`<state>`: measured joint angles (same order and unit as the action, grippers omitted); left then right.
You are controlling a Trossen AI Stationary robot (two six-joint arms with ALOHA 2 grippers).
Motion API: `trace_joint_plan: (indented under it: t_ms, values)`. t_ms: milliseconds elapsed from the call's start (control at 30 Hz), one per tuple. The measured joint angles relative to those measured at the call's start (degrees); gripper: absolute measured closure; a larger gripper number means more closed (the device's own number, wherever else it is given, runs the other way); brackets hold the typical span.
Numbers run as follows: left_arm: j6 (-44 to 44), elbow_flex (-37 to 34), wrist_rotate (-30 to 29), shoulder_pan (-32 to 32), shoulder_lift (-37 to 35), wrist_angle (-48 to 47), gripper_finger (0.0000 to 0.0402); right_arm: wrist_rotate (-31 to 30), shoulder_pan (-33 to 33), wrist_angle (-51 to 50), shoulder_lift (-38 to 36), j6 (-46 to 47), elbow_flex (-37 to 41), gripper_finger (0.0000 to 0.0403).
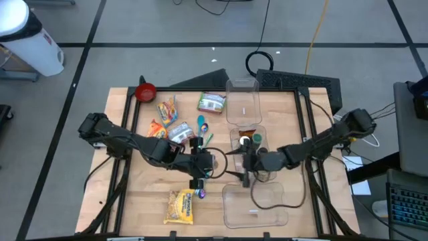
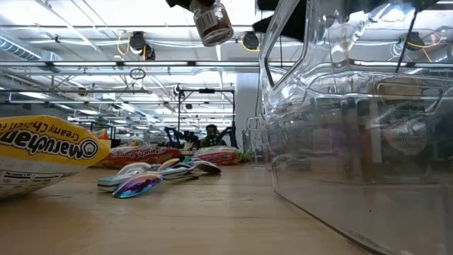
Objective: Pick & Place Food Item
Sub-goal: Put the yellow seasoning bottle into the middle transparent bin
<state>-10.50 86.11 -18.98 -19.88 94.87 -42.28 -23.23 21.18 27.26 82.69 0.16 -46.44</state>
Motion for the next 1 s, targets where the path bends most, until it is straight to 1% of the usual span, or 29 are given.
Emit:
trace_joint_plan:
  t_ms: [100, 300, 367, 467, 600, 800, 833, 1000]
  values:
    - [0.0, 0.0, 0.0, 0.0, 0.0, 0.3, 0.0221, 5.3, -2.4, 3.4, 4.2, 0.9, -1.7, 0.0097]
    - [0.3, 0.0, 0.9, 0.0, 0.0, 1.0, 0.0221, 7.3, -4.4, 7.3, 9.0, -0.9, -4.1, 0.0097]
    - [0.3, 0.0, 0.9, 0.0, 0.0, 0.9, 0.0221, 7.7, -4.4, 8.8, 9.7, -1.6, -4.1, 0.0097]
    - [0.3, 0.0, 0.9, 0.2, 0.0, 1.6, 0.0221, 10.1, -4.4, 11.0, 10.3, -2.2, -4.1, 0.0108]
    - [0.3, 0.0, 1.1, 0.3, 0.0, 1.9, 0.0221, 10.0, -4.3, 11.0, 10.5, -2.2, -4.1, 0.0142]
    - [0.3, 0.0, 0.9, 0.3, 0.0, 2.2, 0.0219, 9.9, -4.3, 11.1, 10.5, -1.7, -4.1, 0.0222]
    - [0.3, 0.0, 0.9, 0.3, 0.0, 2.2, 0.0212, 9.9, -4.3, 11.1, 10.4, -1.8, -4.1, 0.0231]
    - [1.7, 0.2, 1.4, 0.3, -0.8, 3.6, 0.0144, 9.8, -4.3, 10.8, 10.4, -1.9, -4.0, 0.023]
